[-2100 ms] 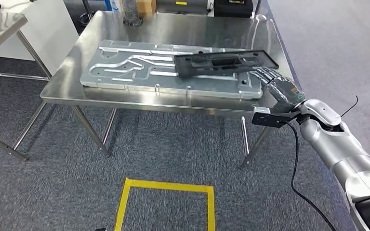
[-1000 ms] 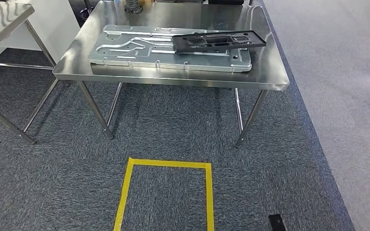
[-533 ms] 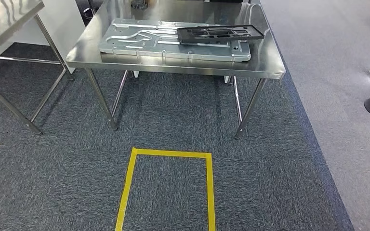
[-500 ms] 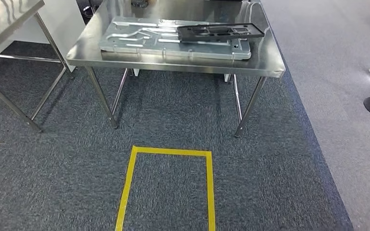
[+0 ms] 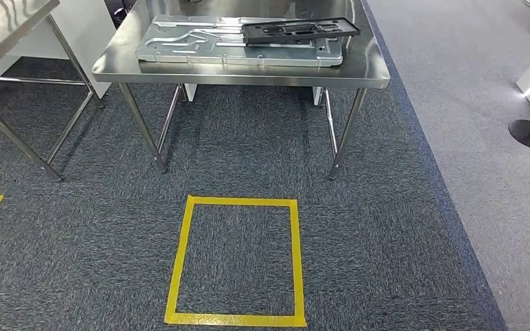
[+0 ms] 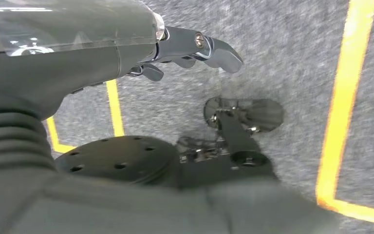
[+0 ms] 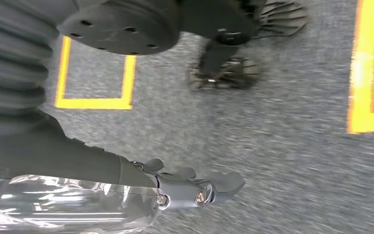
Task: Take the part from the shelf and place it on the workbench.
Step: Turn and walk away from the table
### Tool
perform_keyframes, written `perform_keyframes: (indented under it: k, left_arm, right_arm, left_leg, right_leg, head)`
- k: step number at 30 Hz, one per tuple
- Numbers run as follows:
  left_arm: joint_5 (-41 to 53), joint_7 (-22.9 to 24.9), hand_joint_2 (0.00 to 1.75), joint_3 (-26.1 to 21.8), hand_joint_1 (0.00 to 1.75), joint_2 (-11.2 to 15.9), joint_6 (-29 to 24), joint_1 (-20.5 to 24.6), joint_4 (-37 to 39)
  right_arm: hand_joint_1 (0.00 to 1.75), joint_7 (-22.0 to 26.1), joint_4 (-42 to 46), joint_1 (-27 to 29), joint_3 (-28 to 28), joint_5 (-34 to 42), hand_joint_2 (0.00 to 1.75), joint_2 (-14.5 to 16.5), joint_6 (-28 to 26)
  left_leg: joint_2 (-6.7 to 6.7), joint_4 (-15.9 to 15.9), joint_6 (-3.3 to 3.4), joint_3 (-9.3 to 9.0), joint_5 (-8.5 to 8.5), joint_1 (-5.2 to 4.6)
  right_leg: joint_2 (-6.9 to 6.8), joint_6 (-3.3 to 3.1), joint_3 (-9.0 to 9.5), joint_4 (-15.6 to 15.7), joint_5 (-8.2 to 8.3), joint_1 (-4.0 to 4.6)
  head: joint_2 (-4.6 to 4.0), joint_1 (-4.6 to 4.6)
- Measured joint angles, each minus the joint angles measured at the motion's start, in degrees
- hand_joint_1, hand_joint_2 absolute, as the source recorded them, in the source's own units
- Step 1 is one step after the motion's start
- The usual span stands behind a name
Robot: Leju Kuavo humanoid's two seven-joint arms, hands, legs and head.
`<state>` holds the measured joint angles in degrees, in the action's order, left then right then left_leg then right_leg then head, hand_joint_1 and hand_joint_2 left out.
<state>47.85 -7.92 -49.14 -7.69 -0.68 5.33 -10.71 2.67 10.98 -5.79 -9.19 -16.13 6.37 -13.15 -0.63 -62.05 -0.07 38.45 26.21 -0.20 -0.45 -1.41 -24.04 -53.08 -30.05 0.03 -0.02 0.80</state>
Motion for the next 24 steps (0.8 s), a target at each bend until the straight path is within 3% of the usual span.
perform_keyframes:
  k: [2,3,4,5,6,8,9,12,14,17,18,19,20,21,23,24]
  left_arm:
    - [0.2,-0.1,1.31,0.1,0.00,0.0,-0.2,-0.1,0.0]
    - [0.4,0.0,1.75,0.1,0.00,0.0,-0.4,-0.1,0.0]
    - [0.5,0.2,1.75,0.1,0.00,0.0,-0.6,0.0,0.0]
    - [0.6,0.5,1.75,0.2,0.00,0.0,-0.8,0.0,0.0]
    - [0.7,0.9,1.75,0.2,0.00,0.0,-1.0,0.0,0.0]
    - [0.8,1.4,1.75,0.3,0.00,0.0,-1.1,0.2,0.0]
    - [0.8,1.6,1.75,0.3,0.00,0.0,-1.2,0.3,0.0]
    - [1.0,1.9,1.75,0.3,0.00,0.0,-1.0,0.4,0.0]
    - [1.1,2.3,1.75,0.3,0.00,0.0,-0.6,0.4,0.0]
    - [-7.3,4.4,1.75,0.4,0.00,0.0,0.0,0.5,0.0]
    - [-13.9,5.1,1.75,0.4,0.00,0.0,0.2,0.4,0.0]
    - [-20.9,5.6,1.75,0.4,0.00,0.0,0.3,0.4,0.0]
    - [-26.8,5.9,1.75,0.4,0.00,-0.1,0.3,0.3,0.0]
    - [-30.4,5.9,1.75,0.4,0.00,-0.1,0.3,0.3,0.0]
    - [-30.5,6.0,1.75,0.4,0.00,-0.1,0.3,0.3,0.0]
    - [-28.7,5.9,1.75,0.4,0.00,-0.2,0.4,0.3,0.0]
  right_arm:
    - [0.00,0.0,0.0,0.1,0.0,-0.2,0.87,0.1,0.1]
    - [0.00,-0.1,0.0,0.2,0.0,-0.2,1.31,0.2,0.4]
    - [0.00,-0.1,-0.1,0.2,0.0,-0.3,1.75,0.3,0.9]
    - [0.00,-0.1,-0.1,0.2,0.0,-0.3,1.75,0.4,1.4]
    - [0.00,-0.1,-0.1,0.2,0.0,-0.4,1.75,0.4,1.9]
    - [0.00,-0.1,-0.1,0.1,0.0,-0.5,1.75,0.6,2.5]
    - [0.00,-0.1,-0.1,0.0,0.0,-0.5,1.75,0.7,2.6]
    - [0.00,0.0,-0.1,-0.1,0.1,-0.5,1.75,0.8,3.2]
    - [0.00,0.1,-0.1,-0.1,0.1,-0.3,1.75,0.8,4.0]
    - [0.00,-0.7,-0.1,-0.1,0.1,4.6,1.75,0.8,7.7]
    - [0.00,-1.0,-0.1,-0.1,0.1,6.9,1.75,0.8,9.1]
    - [0.00,-1.3,-0.1,0.0,0.1,8.7,1.75,0.8,10.0]
    - [0.00,-1.4,-0.1,0.0,0.1,9.4,1.75,0.8,10.4]
    - [0.00,-1.5,-0.1,0.0,0.1,9.7,1.75,0.8,10.5]
    - [0.00,-1.6,-0.1,-0.1,0.1,9.5,1.75,0.8,10.5]
    - [0.00,-1.6,-0.1,-0.2,0.1,9.1,1.75,0.8,10.4]
  left_leg:
    - [0.11,-7.5,-0.63,2.15,4.55,0.34]
    - [0.11,-10.3,-0.92,2.67,5.30,0.56]
    - [0.10,-11.2,-1.15,2.28,4.93,0.78]
    - [0.10,-9.8,-1.34,0.70,3.82,1.01]
    - [0.10,-6.4,-1.48,-1.93,2.53,1.24]
    - [0.26,1.2,-1.36,-7.13,1.54,1.41]
    - [0.37,3.5,-1.09,-8.43,1.67,1.38]
    - [0.51,4.4,0.29,-8.31,1.81,1.24]
    - [0.42,4.6,1.18,-7.99,1.33,1.31]
    - [0.24,4.7,1.92,-7.19,0.79,1.09]
    - [0.20,4.7,1.99,-6.95,0.68,0.97]
    - [0.18,4.6,2.00,-6.78,0.60,0.87]
    - [0.18,4.5,1.97,-6.71,0.54,0.80]
    - [0.19,4.5,1.93,-6.72,0.50,0.73]
    - [0.20,4.4,1.68,-6.68,0.39,0.56]
    - [0.19,4.3,1.44,-6.59,0.29,0.49]
  right_leg:
    - [-0.08,-0.17,-1.08,-0.3,0.77,-0.01]
    - [-0.08,-0.08,-1.68,-0.5,1.09,-0.04]
    - [-0.07,0.05,-2.28,-0.8,1.33,-0.11]
    - [-0.03,0.23,-2.84,-1.2,1.51,-0.21]
    - [0.02,0.45,-3.33,-1.6,1.60,-0.32]
    - [0.12,1.03,-4.29,-2.6,1.57,-0.37]
    - [0.14,1.38,-4.63,-3.1,1.52,-0.32]
    - [0.18,2.43,-5.18,-3.7,1.59,-0.29]
    - [0.22,3.01,-6.19,-5.7,0.10,-0.45]
    - [0.27,3.53,-11.05,-16.1,-5.52,-0.64]
    - [0.27,3.59,-12.44,-19.1,-6.46,-0.67]
    - [0.27,3.56,-12.89,-20.1,-6.26,-0.69]
    - [0.27,3.43,-12.19,-18.8,-4.93,-0.69]
    - [0.27,3.18,-10.47,-15.4,-2.85,-0.67]
    - [0.22,2.45,-6.67,-7.5,0.49,-0.40]
    - [0.20,2.12,-5.60,-5.0,1.27,-0.22]
  head:
    - [0.00,0.01]
    - [0.00,0.01]
    - [0.00,0.01]
    - [0.00,0.01]
    - [0.00,0.01]
    - [0.00,0.00]
    - [0.00,0.00]
    - [0.00,0.01]
    - [0.00,0.00]
    - [0.00,0.00]
    - [0.00,0.00]
    - [0.00,0.00]
    - [0.00,0.00]
    - [0.00,0.00]
    - [0.00,-0.01]
    - [0.00,-0.01]
